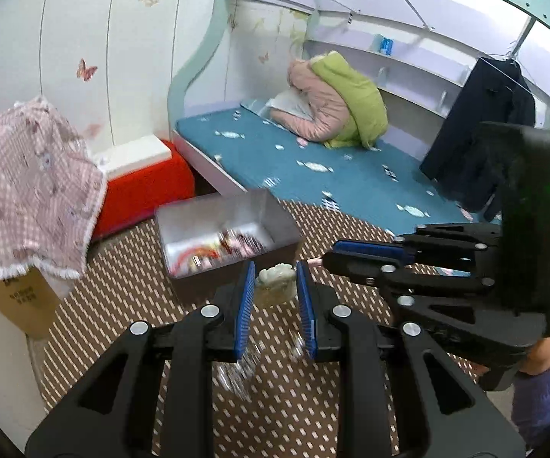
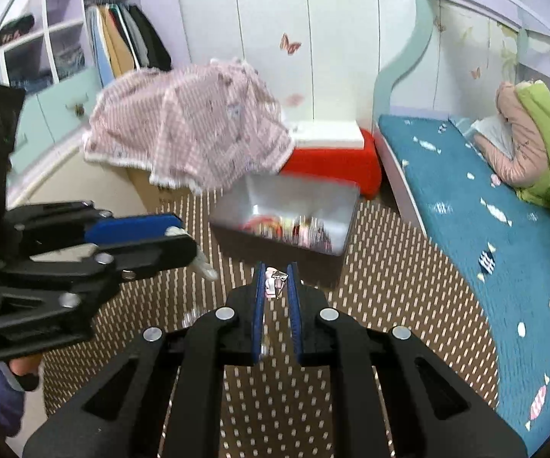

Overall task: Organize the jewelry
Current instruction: 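Carry the jade pendant and pink charm into the box and open both tools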

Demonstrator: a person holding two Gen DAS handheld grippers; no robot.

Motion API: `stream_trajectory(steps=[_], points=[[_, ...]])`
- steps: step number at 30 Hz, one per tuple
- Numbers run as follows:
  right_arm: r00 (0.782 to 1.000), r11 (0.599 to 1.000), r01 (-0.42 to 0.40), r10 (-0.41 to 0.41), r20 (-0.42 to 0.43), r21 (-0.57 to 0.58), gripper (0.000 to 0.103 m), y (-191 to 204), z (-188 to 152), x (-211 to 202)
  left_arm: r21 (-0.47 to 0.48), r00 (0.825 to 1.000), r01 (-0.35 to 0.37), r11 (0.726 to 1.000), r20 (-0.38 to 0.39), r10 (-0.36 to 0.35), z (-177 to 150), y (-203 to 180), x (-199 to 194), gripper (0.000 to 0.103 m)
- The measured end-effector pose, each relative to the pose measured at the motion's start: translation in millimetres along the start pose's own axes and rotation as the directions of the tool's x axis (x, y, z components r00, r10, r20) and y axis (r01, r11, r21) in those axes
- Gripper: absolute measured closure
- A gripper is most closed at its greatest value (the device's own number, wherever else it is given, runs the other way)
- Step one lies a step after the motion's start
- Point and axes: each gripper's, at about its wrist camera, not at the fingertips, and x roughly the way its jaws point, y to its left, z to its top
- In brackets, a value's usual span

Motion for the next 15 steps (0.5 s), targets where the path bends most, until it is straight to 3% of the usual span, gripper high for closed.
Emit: stream_trajectory(steps=[8, 15], points=[[1.0, 0.999, -0.012, 0.011, 0.01, 0.031, 0.092, -13, 42, 19, -0.04, 1.0, -0.01, 0.999, -0.012, 0.01, 53, 25, 32, 0.081], [0.998, 0.996, -0.028, 0.033, -0.061, 0.083, 0.092, -29, 47, 60, -0.062, 0.993, -0.046, 0.997, -0.114, 0.039, 53, 41, 86, 0.081]])
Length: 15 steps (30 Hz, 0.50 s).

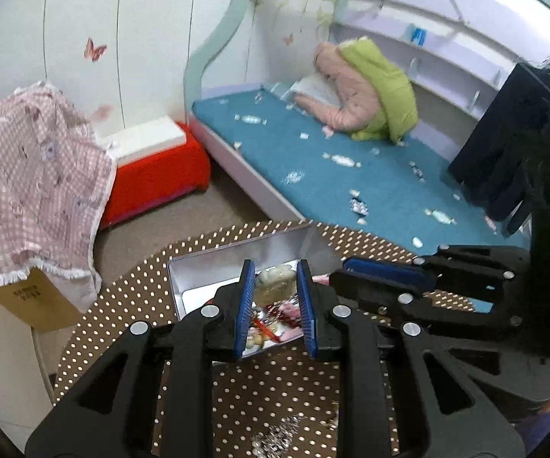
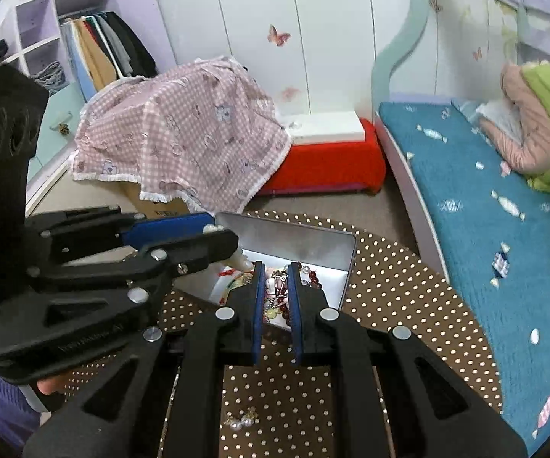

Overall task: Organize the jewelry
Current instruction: 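Carry the jade pendant and pink charm into the box and open both tools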

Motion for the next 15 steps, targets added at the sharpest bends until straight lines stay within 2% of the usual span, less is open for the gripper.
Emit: stream_trajectory(steps=[7, 15], points=[[0.998, 1.0, 0.012, -0.011, -0.064, 0.019, 0.092, -10, -3, 32, -0.045, 0.997, -0.004, 0.999, -0.083, 0.001, -16, 20, 42, 0.08], [0.996, 1.0, -0.002, 0.005, -0.094, 0.027, 0.092, -11, -7, 46, -0.04, 0.996, -0.015, 0.999, -0.093, 0.012, -23, 25, 45, 0.08]])
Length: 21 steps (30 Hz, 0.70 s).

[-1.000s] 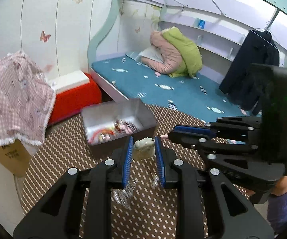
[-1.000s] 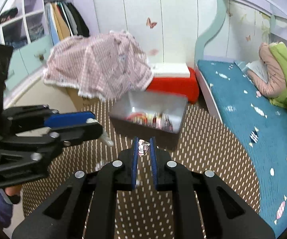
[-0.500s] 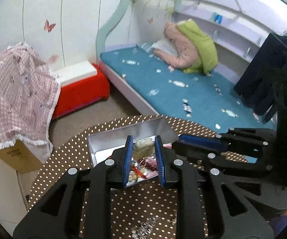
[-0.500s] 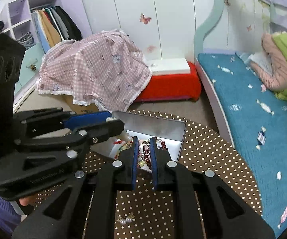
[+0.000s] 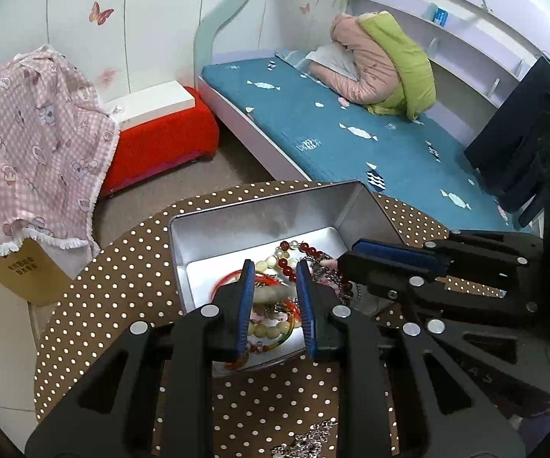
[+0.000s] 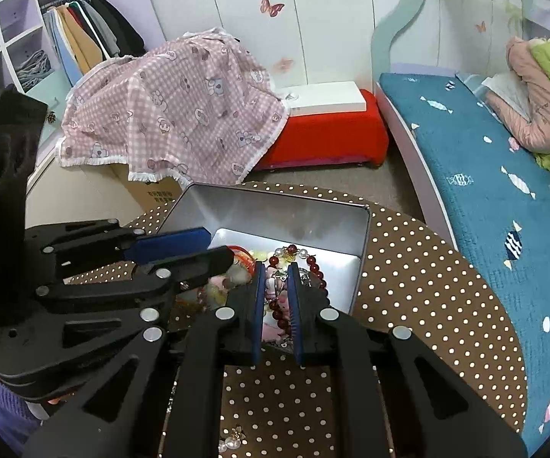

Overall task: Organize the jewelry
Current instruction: 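Carry the jade pendant and pink charm into the box and open both tools, then move both tools back from the box to the jewelry pile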

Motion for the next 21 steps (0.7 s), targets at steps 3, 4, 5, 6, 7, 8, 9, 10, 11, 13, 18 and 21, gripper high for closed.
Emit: stream_trajectory(steps=[3, 4, 5, 6, 7, 8, 9, 10, 11, 13, 18, 21], points=[[1.0, 1.0, -0.012, 0.013, -0.009, 0.014, 0.092, -2, 0, 2, -0.001, 1.0, 0.007, 1.0, 0.003, -0.007, 1, 0, -3, 0.08], [1.0, 1.0, -0.017, 0.017, -0.011, 0.019, 0.092, -4, 1, 3, 0.0, 1.0, 0.005, 1.0, 0.005, -0.005, 1, 0, -5, 0.08], [1.0, 1.0, -0.02, 0.02, -0.013, 0.023, 0.092, -4, 0, 3, 0.0, 1.0, 0.003, 1.0, 0.006, -0.003, 1, 0, -6, 0.08], [1.0, 0.999, -0.022, 0.022, -0.014, 0.026, 0.092, -4, 0, 4, -0.001, 1.0, 0.004, 1.0, 0.006, -0.004, 0, 0, -7, 0.079], [1.0, 0.999, -0.026, 0.027, -0.015, 0.028, 0.091, -4, 0, 4, -0.003, 1.0, 0.003, 1.0, 0.008, -0.003, 1, 0, -8, 0.079], [0.999, 0.999, -0.032, 0.033, -0.015, 0.03, 0.09, -3, 0, 4, -0.005, 1.0, 0.002, 1.0, 0.012, -0.002, 1, 0, -10, 0.078], [0.999, 0.999, -0.035, 0.035, -0.013, 0.03, 0.089, -3, -1, 3, -0.007, 1.0, -0.002, 1.0, 0.017, 0.002, 1, 0, -13, 0.077], [0.999, 0.999, -0.037, 0.037, -0.011, 0.03, 0.089, -2, -1, 3, -0.008, 1.0, -0.004, 1.0, 0.02, 0.004, 1, -2, -16, 0.074], [0.999, 0.999, -0.041, 0.041, -0.003, 0.03, 0.089, -2, -2, 0, -0.008, 1.0, -0.002, 1.0, 0.023, 0.003, 1, -4, -19, 0.07], [0.999, 0.999, -0.04, 0.04, 0.004, 0.032, 0.088, -1, -1, -5, -0.01, 0.999, -0.006, 1.0, 0.042, 0.007, 1, -4, -30, 0.059], [0.998, 0.999, -0.042, 0.04, 0.057, 0.029, 0.074, 2, -4, -32, -0.013, 0.993, -0.024, 1.0, 0.116, 0.026, 1, -6, -66, 0.036], [0.995, 0.999, -0.032, 0.031, 0.094, 0.007, 0.07, 8, -11, -57, -0.008, 0.983, -0.045, 0.999, 0.177, 0.045, -8, -9, -95, 0.025]])
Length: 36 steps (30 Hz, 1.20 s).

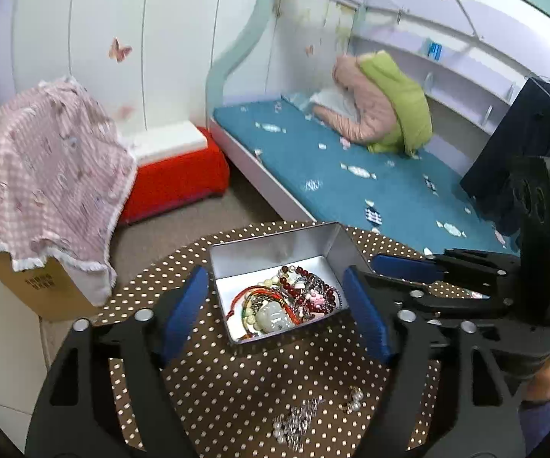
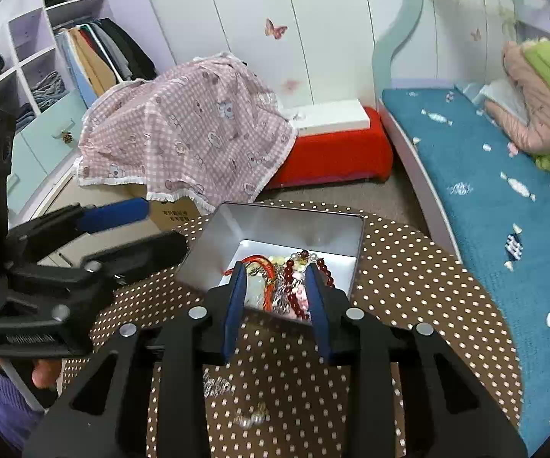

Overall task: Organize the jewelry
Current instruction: 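Move both tools back from the box to the jewelry pile, then grasp the pearl drop earrings with the right tool while the left tool grasps the silver chain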

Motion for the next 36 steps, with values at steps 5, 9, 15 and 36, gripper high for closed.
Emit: stream_trajectory(steps=[5, 9, 15, 36], points=[[0.999, 0.999, 0.026, -0.025, 0.048, -0.034, 0.057, 12, -19, -32, -0.006, 0.997, -0.031, 1.0, 0.069, 0.031, -24, 1, -38, 0.014], [0.997, 0.997, 0.062, -0.059, 0.056, -0.056, 0.052, 21, -45, -43, 0.008, 0.994, -0.086, 0.996, 0.072, 0.086, -59, -2, -49, 0.014], [0.993, 0.991, 0.116, -0.115, 0.02, -0.063, 0.049, 24, -89, -33, -0.011, 0.992, -0.122, 0.992, 0.026, 0.122, -112, -7, -36, 0.014], [0.994, 0.996, 0.089, -0.088, -0.068, 0.006, 0.044, 9, -130, -11, 0.078, 0.979, -0.107, 0.991, -0.166, 0.119, -159, -30, 23, 0.065]])
